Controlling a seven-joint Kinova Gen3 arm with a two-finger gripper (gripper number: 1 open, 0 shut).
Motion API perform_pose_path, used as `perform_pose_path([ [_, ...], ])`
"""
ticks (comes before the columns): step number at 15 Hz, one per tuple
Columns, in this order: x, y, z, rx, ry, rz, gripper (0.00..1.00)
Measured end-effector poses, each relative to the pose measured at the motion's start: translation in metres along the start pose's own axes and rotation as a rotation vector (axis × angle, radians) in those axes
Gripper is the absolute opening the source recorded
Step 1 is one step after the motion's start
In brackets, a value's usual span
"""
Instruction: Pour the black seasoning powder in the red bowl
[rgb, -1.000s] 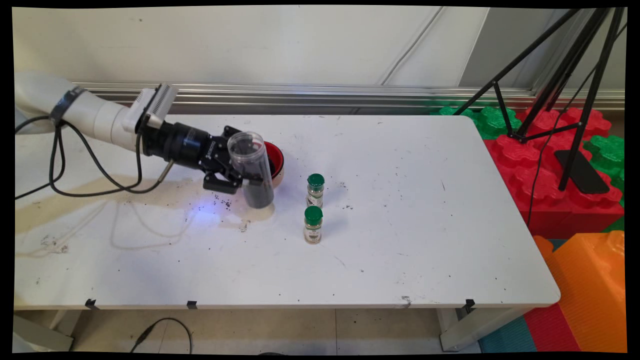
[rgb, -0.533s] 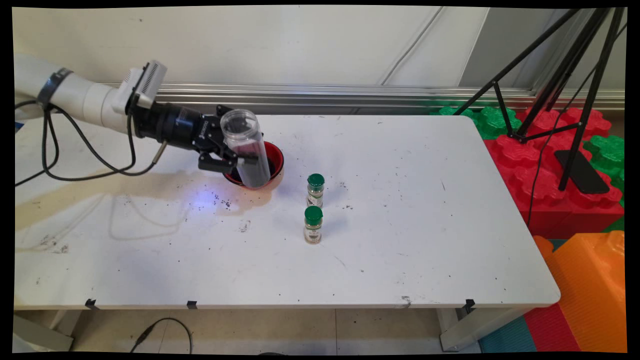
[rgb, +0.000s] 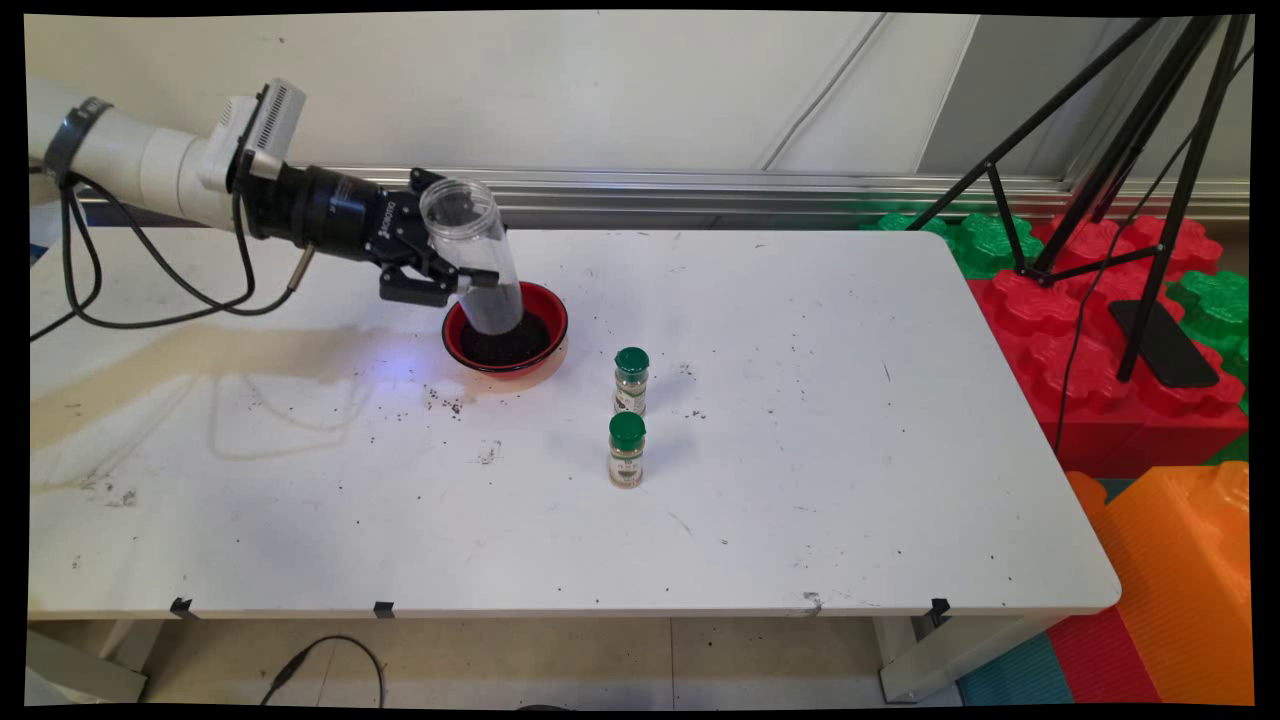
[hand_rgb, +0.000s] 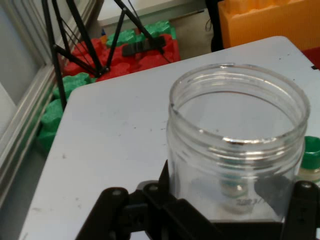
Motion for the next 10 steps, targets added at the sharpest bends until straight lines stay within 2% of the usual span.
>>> perform_pose_path([
  [10, -0.003, -0.021, -0.019, 0.051, -0.035, 0.056, 0.00],
])
